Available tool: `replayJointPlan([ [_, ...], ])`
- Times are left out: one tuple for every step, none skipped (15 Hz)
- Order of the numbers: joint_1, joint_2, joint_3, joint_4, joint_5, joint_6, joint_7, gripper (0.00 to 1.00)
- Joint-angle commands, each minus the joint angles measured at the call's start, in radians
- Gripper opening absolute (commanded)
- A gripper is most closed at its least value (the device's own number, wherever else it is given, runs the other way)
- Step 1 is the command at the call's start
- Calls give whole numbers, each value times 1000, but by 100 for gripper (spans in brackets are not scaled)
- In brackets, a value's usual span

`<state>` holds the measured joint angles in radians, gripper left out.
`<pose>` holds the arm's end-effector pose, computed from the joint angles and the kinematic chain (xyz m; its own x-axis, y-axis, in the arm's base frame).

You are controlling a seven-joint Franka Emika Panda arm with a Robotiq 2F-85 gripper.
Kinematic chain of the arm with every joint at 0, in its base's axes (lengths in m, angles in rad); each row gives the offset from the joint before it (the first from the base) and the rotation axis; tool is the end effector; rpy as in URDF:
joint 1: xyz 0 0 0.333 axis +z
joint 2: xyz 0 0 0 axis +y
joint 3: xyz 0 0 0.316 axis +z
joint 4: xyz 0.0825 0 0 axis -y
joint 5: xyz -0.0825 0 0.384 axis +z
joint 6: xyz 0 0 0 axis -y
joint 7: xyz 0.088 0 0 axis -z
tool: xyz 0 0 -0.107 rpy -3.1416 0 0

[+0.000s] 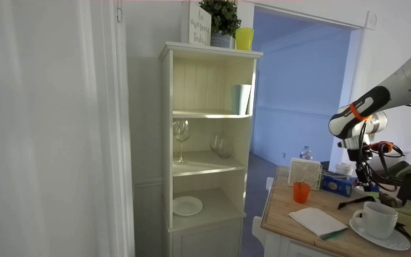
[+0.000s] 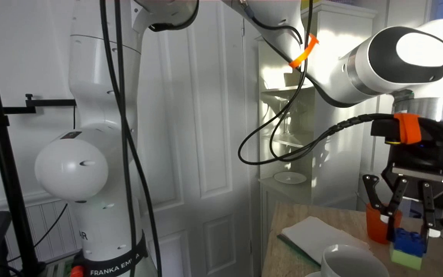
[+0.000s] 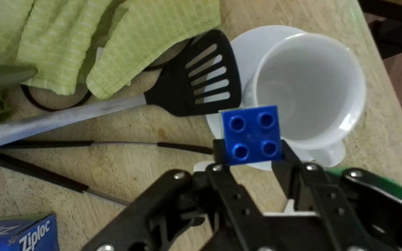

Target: Put the yellow and blue blocks in the white mug

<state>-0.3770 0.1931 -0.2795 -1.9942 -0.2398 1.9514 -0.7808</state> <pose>0.4396 -0.3538 0.3545 0.9129 0.2209 -0.3433 0.2373 -0.9714 0.0060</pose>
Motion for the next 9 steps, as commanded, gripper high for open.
replayJointPlan([
  [14, -83, -8, -68, -20, -80, 54, 12],
  [14, -96, -8, -80, -13, -97, 62, 12],
  [15, -104, -7, -89, -17, -120, 64, 12],
  [15, -111, -7, -100, -7, -124, 70, 12],
  [15, -115, -7, -109, -6, -133, 74, 12],
  [15, -120, -7, -122, -3, -125, 79, 12],
  [15, -124, -8, -136, -2, -112, 89, 12],
  [15, -125, -8, -151, 1, -96, 97, 12],
  [16, -127, -7, -165, 7, -79, 106, 12],
])
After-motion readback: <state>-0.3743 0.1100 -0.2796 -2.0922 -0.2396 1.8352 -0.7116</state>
